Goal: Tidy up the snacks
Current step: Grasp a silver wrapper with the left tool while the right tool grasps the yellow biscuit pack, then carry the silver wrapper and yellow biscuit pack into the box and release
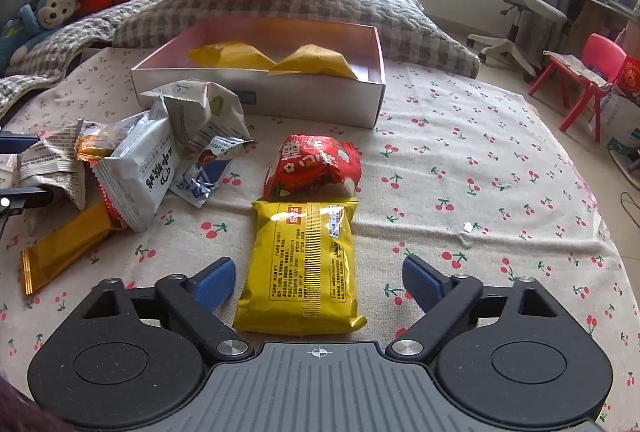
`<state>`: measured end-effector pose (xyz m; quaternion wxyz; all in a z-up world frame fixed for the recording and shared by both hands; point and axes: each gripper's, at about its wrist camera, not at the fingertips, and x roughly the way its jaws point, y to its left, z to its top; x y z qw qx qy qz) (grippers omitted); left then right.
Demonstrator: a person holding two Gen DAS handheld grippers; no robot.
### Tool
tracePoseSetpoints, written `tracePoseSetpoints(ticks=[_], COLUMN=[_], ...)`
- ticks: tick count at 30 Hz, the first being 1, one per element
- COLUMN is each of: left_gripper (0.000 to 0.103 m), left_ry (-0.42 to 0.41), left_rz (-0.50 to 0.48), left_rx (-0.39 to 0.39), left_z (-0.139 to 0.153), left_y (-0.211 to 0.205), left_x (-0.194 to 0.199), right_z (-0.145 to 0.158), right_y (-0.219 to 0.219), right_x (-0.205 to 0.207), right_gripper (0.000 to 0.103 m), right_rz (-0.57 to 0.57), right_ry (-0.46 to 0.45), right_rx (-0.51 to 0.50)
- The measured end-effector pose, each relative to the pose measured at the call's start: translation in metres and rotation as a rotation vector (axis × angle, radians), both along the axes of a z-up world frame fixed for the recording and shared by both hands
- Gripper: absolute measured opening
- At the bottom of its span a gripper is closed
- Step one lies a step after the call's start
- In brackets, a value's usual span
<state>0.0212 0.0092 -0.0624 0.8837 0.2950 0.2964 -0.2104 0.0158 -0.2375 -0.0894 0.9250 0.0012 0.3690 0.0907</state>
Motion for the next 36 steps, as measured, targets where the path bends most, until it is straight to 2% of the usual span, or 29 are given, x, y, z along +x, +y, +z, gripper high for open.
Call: tracePoseSetpoints(ticks=[3,7,16,25,36], left_gripper=[0.043,0.04,0.032,0.03,0.03], left_ry=[0.031,0.085,0.212,0.298,0.344], left_rz=[0.029,0.083,0.181,0.232,0.266], left_rx=[-0.017,-0.064,-0.215,-0.338,-0.382], left_z=[0.0,0.002,0.008,0.014,0.024], left_y=[0.003,0.01,0.027,0.033,0.03], left_x=[0.004,0.012,0.025,0.033,0.034], right_z=[0.001,0.003,0.008,0.016,0.028], right_y=[0.0,0.002,0.003,-0.003,-0.011], right_x=[0.0,0.0,0.002,0.004,0.006], right_gripper=[0.074,0.052,0.05,0.05,0.05], right_rz=[0.006,0.021,0.003,-0.025,-0.08], right_ry=[-0.002,-0.003,0.024,0.082,0.159], right_rx=[0.011,0.024,0.022,0.087,0.15])
